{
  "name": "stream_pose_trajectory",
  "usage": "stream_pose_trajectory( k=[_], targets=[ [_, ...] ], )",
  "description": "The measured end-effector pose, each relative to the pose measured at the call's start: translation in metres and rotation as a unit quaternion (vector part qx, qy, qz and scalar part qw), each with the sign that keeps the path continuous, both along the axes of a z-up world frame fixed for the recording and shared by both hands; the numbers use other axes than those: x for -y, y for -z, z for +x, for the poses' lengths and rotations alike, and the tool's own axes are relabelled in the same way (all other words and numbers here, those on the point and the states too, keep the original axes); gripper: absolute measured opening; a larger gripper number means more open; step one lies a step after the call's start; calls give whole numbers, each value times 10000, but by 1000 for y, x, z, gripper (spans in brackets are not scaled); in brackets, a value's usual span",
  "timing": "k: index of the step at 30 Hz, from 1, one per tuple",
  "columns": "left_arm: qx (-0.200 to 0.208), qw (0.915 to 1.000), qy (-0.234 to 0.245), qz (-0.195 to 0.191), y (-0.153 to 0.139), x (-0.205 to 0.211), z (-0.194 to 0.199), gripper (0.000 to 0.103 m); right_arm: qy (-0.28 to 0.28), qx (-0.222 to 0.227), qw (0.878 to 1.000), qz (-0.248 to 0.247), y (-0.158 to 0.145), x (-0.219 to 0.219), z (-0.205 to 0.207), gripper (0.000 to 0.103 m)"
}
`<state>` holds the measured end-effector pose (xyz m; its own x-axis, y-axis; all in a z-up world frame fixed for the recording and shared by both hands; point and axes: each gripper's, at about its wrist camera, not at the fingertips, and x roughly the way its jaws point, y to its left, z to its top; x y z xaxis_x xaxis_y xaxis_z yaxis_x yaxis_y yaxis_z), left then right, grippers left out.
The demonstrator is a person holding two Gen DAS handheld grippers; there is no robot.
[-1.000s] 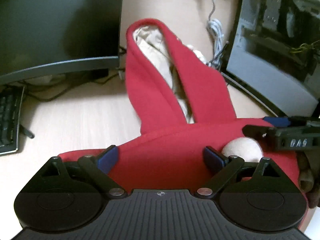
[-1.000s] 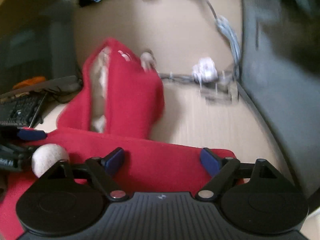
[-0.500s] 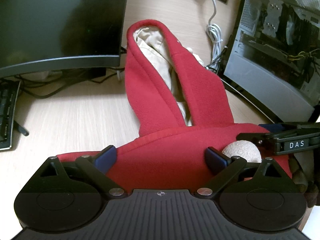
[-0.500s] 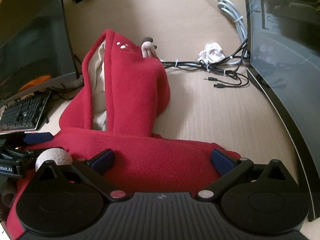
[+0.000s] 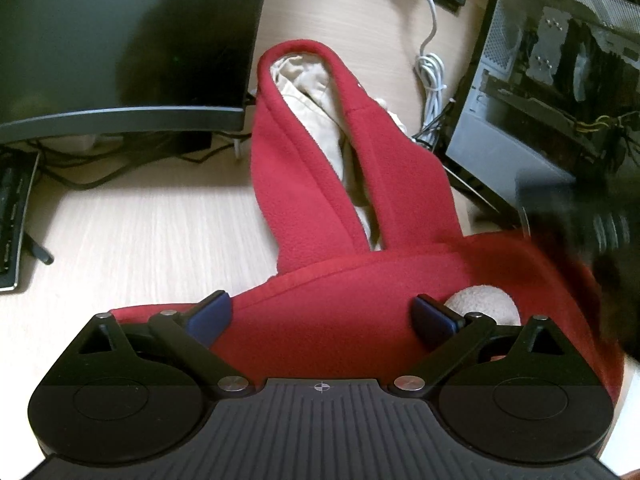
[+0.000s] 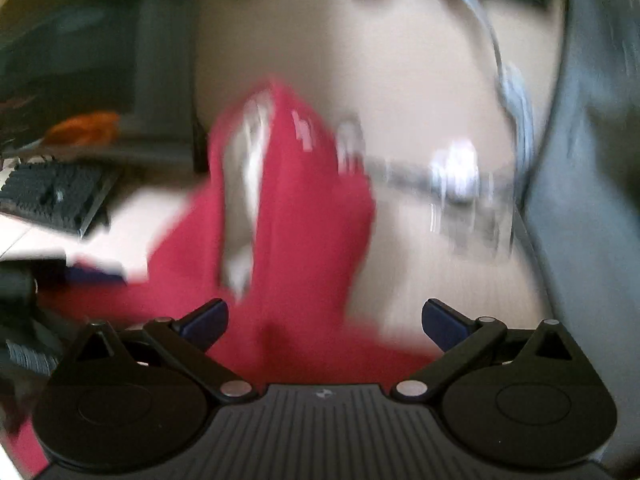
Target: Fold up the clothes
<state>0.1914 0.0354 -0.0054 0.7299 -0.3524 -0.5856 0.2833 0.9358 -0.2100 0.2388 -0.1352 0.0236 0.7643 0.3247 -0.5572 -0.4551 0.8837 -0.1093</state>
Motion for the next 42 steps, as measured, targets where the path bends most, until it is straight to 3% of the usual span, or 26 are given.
stream_pose_trajectory(
  k=[5, 10, 18, 25, 29, 32, 34, 38, 42],
  targets=[
    [40, 10000, -22, 20, 0, 0, -1, 100, 119, 950, 9946, -399, -21, -58, 66, 103],
    [128, 9998, -76, 101, 0, 2, -6, 100, 504, 879, 9912, -856, -2, -110, 134, 103],
    [204, 9996, -157, 134, 1, 1, -9, 100, 1335, 1332, 9790, -779, -14, -80, 148, 103],
    [232, 9995, -181, -114, -1, -7, -10, 100, 1379, 2107, 9672, -348, -59, -31, 88, 103],
    [332, 9953, -307, -861, -5, -33, -18, 100, 1138, 2558, 9600, -64, -80, -9, 31, 103],
    [322, 9838, -778, -1585, -16, -61, -28, 100, 694, 3038, 9502, -4, -84, 2, -27, 103],
    [343, 9712, -1099, -2085, -25, -82, -35, 100, 396, 3351, 9413, 36, -87, 9, -66, 103],
    [552, 9627, -1342, -2282, -56, -108, -42, 101, -50, 3867, 9222, 66, -70, 28, -140, 103],
    [652, 9650, -1151, -2266, -83, -110, -41, 101, -252, 3260, 9450, 3, -29, 37, -188, 103]
  ],
)
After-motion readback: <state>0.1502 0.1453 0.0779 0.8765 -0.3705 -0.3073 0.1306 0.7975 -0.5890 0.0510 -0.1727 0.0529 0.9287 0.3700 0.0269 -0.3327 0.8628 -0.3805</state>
